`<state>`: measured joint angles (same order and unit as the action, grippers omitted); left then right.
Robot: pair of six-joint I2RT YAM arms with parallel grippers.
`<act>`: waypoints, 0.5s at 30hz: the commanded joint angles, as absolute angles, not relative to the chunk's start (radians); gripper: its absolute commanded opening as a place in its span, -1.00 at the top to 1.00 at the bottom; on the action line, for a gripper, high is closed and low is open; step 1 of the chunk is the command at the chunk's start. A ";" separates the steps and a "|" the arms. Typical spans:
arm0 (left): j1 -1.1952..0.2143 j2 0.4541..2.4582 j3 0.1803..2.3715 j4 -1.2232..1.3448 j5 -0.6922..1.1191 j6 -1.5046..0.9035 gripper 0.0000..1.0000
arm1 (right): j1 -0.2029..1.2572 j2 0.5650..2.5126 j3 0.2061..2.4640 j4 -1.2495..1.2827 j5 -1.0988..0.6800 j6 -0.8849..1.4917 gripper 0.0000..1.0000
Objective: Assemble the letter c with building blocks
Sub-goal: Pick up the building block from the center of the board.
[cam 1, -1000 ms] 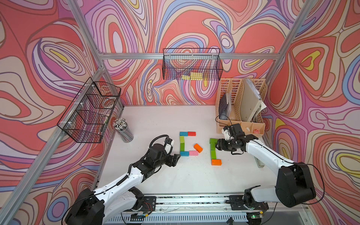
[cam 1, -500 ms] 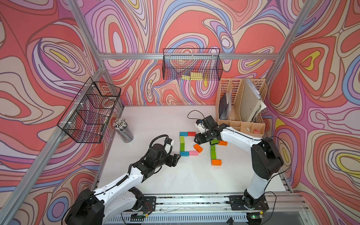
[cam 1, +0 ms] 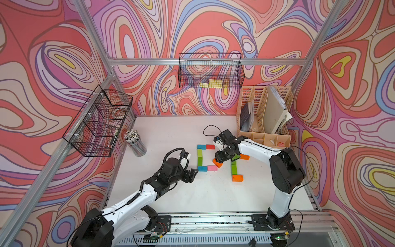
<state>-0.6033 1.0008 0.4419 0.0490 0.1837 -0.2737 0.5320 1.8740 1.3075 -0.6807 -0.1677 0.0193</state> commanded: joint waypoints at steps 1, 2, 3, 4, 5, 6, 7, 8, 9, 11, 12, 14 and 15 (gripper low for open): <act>-0.607 0.998 0.431 0.044 0.171 -0.262 -0.60 | 0.546 1.898 1.324 -0.685 -0.194 0.000 -0.12; -0.607 1.000 0.432 0.044 0.169 -0.261 -0.60 | 0.546 1.905 1.326 -0.684 -0.197 0.000 -0.12; -0.607 1.001 0.432 0.045 0.169 -0.261 -0.59 | 0.548 1.912 1.326 -0.685 -0.200 0.000 -0.11; -0.607 1.004 0.432 0.045 0.168 -0.261 -0.60 | 0.548 1.917 1.327 -0.684 -0.202 0.000 -0.10; -0.607 1.006 0.432 0.046 0.170 -0.261 -0.59 | 0.549 1.922 1.328 -0.683 -0.206 0.000 -0.07; -0.607 1.009 0.434 0.046 0.168 -0.260 -0.60 | 0.551 1.927 1.331 -0.683 -0.207 0.000 -0.05; -0.607 1.011 0.436 0.045 0.168 -0.260 -0.59 | 0.551 1.930 1.331 -0.684 -0.207 0.000 -0.02; -0.607 1.011 0.436 0.044 0.169 -0.259 -0.60 | 0.551 1.932 1.331 -0.685 -0.204 0.000 0.01; -0.607 1.010 0.435 0.045 0.168 -0.259 -0.60 | 0.551 1.935 1.332 -0.686 -0.198 0.000 0.02; -0.607 1.011 0.435 0.044 0.168 -0.258 -0.59 | 0.551 1.937 1.333 -0.689 -0.190 -0.001 0.03; -0.607 1.009 0.436 0.044 0.167 -0.255 -0.60 | 0.551 1.938 1.332 -0.691 -0.188 -0.004 0.04; -0.607 1.006 0.436 0.041 0.164 -0.252 -0.60 | 0.550 1.942 1.334 -0.696 -0.184 -0.009 0.07; -0.607 1.004 0.437 0.036 0.163 -0.250 -0.59 | 0.551 1.943 1.335 -0.697 -0.183 -0.011 0.10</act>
